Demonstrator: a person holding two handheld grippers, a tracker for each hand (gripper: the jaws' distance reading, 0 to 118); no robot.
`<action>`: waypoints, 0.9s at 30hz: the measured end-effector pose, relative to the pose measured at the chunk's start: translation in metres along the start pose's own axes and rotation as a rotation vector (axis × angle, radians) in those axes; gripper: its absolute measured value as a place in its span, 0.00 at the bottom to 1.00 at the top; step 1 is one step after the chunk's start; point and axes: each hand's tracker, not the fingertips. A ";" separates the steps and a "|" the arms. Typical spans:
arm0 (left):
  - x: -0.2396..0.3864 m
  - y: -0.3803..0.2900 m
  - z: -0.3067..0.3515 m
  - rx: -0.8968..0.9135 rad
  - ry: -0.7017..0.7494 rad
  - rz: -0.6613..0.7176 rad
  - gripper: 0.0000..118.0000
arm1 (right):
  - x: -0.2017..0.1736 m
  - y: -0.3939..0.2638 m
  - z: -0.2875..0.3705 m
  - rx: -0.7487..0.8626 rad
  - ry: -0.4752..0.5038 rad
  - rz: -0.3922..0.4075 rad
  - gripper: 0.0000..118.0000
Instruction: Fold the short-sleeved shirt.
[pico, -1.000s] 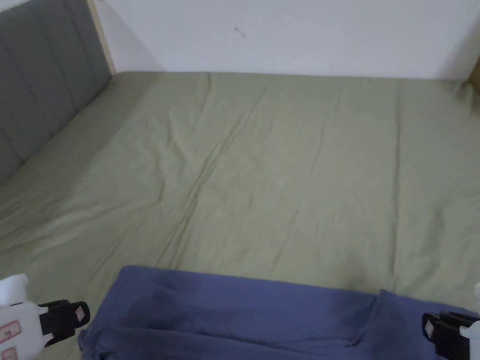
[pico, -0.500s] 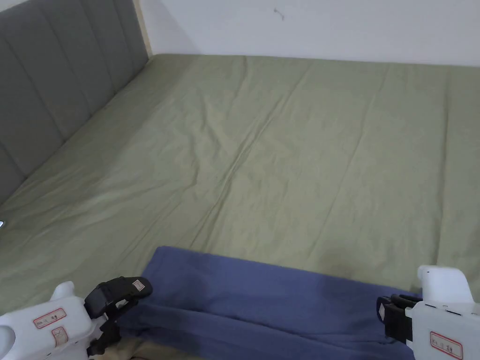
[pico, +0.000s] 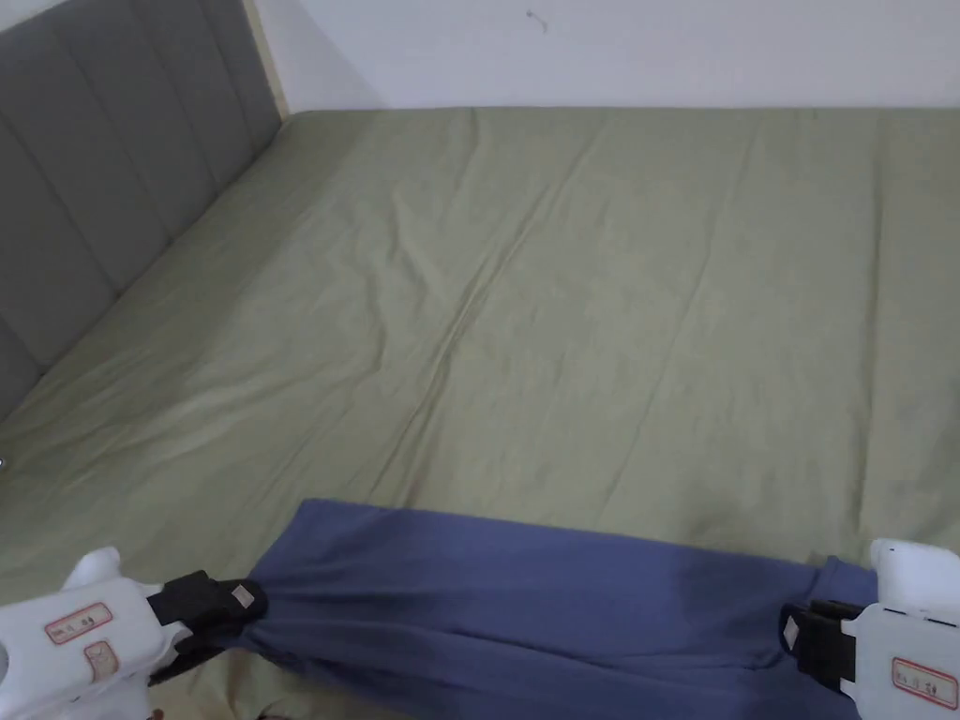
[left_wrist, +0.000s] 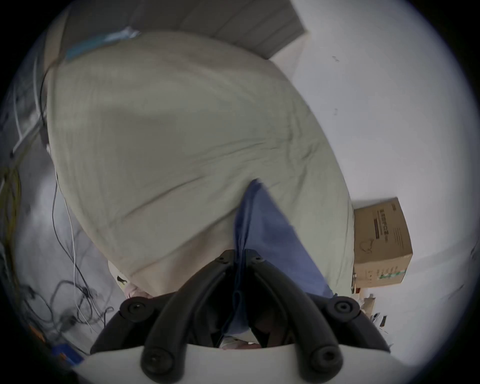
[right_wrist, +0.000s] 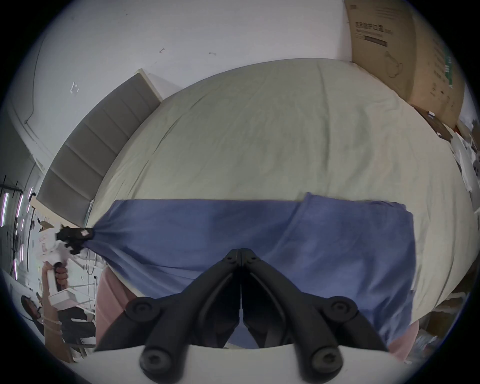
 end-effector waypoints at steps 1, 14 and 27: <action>0.016 0.002 0.007 0.019 -0.016 -0.021 0.07 | 0.008 0.000 0.003 0.004 -0.009 -0.011 0.00; 0.254 -0.127 -0.043 -0.247 -0.303 -0.839 0.07 | 0.059 -0.013 0.049 0.084 -0.070 -0.203 0.00; 0.234 -0.183 -0.103 -0.484 -0.330 -0.743 0.78 | 0.099 -0.041 0.070 0.093 -0.066 -0.363 0.00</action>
